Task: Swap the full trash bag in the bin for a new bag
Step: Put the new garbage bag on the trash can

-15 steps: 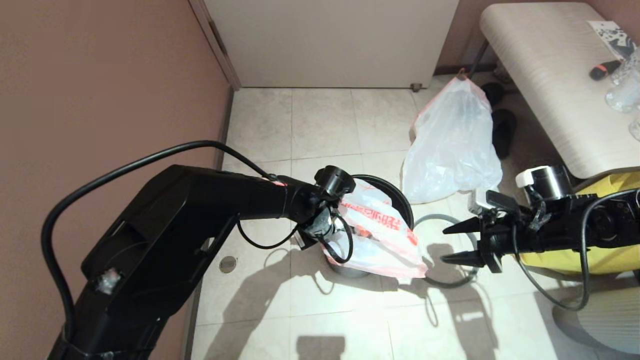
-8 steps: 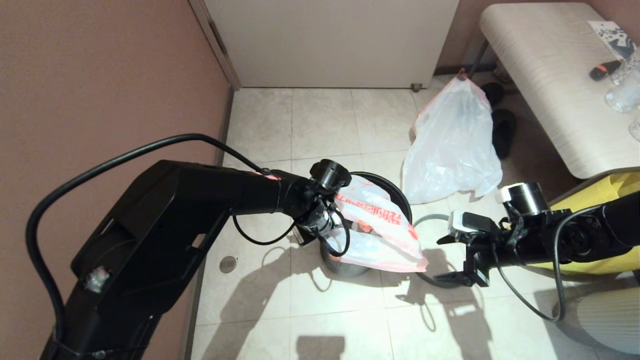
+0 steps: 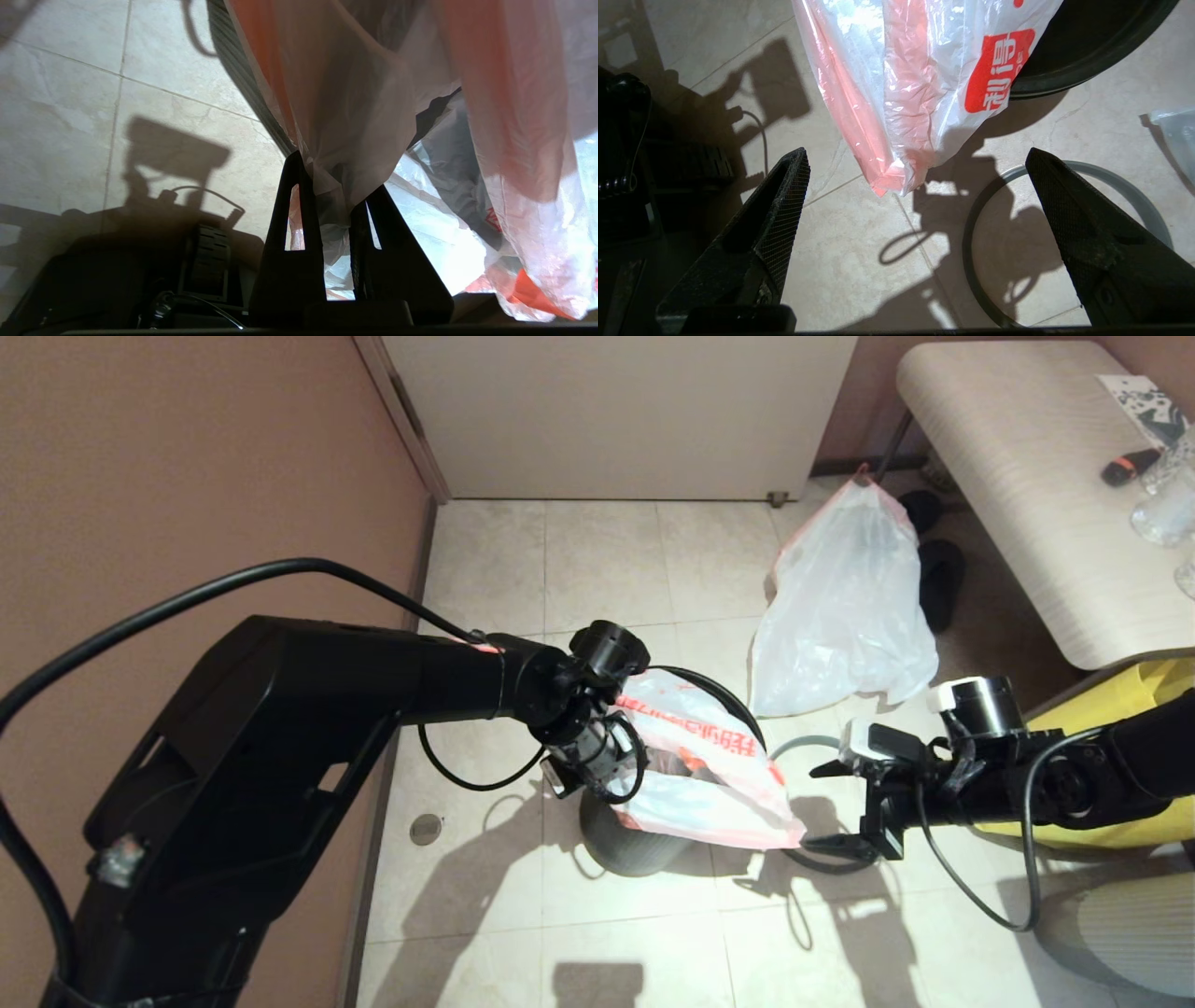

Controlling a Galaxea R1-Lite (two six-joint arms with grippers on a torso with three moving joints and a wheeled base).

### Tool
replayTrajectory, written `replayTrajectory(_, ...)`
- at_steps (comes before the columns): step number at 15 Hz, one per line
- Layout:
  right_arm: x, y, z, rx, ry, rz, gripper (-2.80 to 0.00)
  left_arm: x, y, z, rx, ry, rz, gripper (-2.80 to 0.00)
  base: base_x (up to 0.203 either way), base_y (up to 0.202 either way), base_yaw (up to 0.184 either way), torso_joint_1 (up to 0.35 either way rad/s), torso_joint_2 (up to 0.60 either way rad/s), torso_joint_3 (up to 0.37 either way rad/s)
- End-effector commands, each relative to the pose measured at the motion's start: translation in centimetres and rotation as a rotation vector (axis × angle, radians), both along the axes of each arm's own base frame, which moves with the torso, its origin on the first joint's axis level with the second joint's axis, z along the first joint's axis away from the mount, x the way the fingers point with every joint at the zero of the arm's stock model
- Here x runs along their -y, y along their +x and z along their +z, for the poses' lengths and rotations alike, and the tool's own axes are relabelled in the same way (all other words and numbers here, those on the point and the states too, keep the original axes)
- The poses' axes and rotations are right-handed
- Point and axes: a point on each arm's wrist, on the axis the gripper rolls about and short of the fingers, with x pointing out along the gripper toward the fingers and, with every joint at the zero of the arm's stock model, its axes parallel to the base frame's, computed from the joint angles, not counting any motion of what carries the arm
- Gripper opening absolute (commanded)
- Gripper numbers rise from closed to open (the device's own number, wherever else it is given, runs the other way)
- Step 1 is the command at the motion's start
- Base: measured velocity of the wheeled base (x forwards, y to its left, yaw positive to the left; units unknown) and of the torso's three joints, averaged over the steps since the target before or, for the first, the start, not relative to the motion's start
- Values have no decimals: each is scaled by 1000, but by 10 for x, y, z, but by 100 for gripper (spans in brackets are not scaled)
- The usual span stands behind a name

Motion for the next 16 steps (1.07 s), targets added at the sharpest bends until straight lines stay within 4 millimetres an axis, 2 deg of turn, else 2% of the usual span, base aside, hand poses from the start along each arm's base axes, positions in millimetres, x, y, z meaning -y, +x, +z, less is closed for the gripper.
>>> replayTrajectory(1,-2,-4,13,46,10,0,0,-2,-3,9,10,-20,10,-280,0,0,0,0,0,0)
replayTrajectory(3,-8,-6,18,66,23,-3,0,-4,-8,20,13,-49,-2,-280,0,0,0,0,0,0)
replayTrajectory(8,-20,5,25,27,108,-43,0,-6,-14,33,22,-66,-12,-280,0,0,0,0,0,0)
replayTrajectory(11,-33,11,43,14,223,-89,0,-3,-18,33,16,-66,-18,-280,0,0,0,0,0,0)
replayTrajectory(14,-54,15,42,71,262,-129,0,-3,-20,38,20,-73,-21,-280,0,0,0,0,0,0)
replayTrajectory(16,-58,17,40,89,265,-147,0,-4,-22,43,21,-87,-29,-280,0,0,0,0,0,0)
